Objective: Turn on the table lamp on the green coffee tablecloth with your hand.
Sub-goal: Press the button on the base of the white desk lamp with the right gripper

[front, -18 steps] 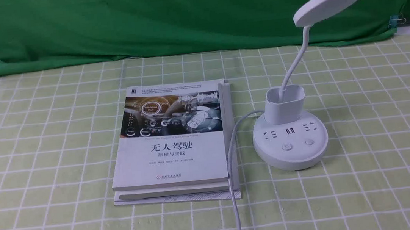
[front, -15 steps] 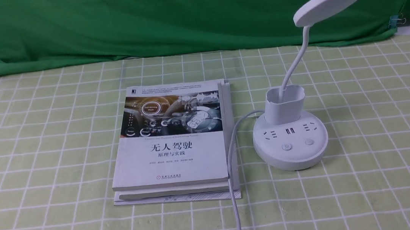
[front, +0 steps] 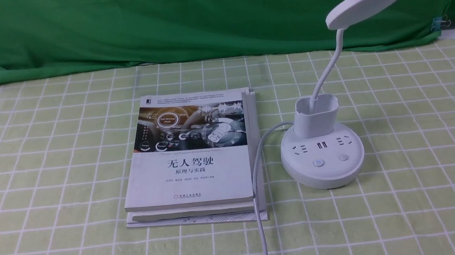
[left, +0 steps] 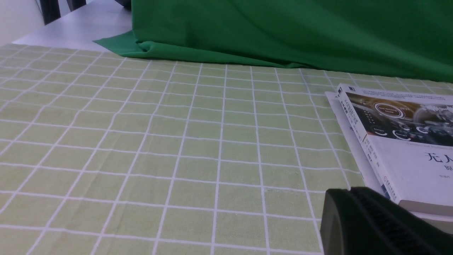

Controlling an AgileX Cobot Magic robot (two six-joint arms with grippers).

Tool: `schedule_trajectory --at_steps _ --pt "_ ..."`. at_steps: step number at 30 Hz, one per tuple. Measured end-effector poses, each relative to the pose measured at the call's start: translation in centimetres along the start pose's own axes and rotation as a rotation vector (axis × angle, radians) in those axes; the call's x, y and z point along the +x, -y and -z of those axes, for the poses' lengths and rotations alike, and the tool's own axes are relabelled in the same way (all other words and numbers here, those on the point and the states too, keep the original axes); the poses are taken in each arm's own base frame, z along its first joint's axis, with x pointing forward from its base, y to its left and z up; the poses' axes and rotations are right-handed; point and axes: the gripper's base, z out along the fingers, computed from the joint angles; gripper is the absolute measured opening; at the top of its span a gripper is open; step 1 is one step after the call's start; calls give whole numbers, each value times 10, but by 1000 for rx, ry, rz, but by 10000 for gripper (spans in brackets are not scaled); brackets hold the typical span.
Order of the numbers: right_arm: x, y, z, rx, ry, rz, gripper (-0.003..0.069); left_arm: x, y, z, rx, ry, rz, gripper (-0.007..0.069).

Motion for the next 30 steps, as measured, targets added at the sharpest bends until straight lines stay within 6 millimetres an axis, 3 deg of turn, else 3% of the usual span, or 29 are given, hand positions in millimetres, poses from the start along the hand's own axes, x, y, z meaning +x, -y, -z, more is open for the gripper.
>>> schedule_trajectory --at_steps 2,7,13,17,21,24,25,26,30 --pt "-4 -1 0 -11 44 -115 239 0 0 0 0 0 0 3" --pt "-7 -1 0 -22 76 -210 211 0 0 0 0 0 0 3" --pt "-19 -8 -5 21 -91 -142 99 0 0 0 0 0 0 3" --pt "-55 -24 -32 46 -443 107 34 0 0 0 0 0 0 3" --pt "-66 -31 -72 38 -765 239 33 0 0 0 0 0 0 3" --pt "-61 -31 -97 39 -898 260 33 0 0 0 0 0 0 3" --pt "-57 -33 -119 25 -962 266 33 0 0 0 0 0 0 3" --pt "-54 -34 -128 15 -985 267 33 0 0 0 0 0 0 3" --pt "-34 -52 -165 -59 -1073 294 33 0 0 0 0 0 0 3"
